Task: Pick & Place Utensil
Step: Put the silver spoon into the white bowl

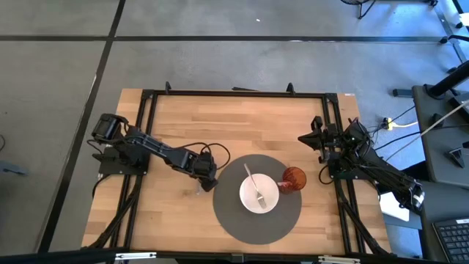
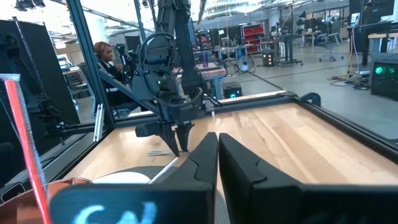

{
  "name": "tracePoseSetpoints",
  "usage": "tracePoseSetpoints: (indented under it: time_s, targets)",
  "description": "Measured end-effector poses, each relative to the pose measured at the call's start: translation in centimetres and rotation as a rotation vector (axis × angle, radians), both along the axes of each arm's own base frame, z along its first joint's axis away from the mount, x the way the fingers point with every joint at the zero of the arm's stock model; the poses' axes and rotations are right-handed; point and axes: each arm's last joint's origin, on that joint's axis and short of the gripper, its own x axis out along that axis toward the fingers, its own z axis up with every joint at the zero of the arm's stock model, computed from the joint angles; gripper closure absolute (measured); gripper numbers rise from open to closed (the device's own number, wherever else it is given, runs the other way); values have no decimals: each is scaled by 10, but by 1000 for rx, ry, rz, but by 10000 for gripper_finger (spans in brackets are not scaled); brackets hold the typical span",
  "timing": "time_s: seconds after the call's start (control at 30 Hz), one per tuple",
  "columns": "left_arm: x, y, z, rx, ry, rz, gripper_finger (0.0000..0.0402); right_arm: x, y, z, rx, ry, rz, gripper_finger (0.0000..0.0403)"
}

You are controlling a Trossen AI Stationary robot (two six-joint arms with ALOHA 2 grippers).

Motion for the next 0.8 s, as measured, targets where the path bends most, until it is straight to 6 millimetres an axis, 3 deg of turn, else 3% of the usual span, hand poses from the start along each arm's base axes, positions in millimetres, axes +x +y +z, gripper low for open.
tracePoseSetpoints:
  time_s: [0.2,0.33,0.57,0.8]
  targets:
    - [1,0,1,45,9,-62,385,0,0,0,16,3,4,386]
    - [9,-11,13,147,3,-189,391,0,0,0,20,2,4,386]
    - [25,-31,71,369,26,-245,394,0,0,0,14,0,4,386]
    - [46,-48,115,358,-102,-289,394,0,0,0,22,-2,13,386]
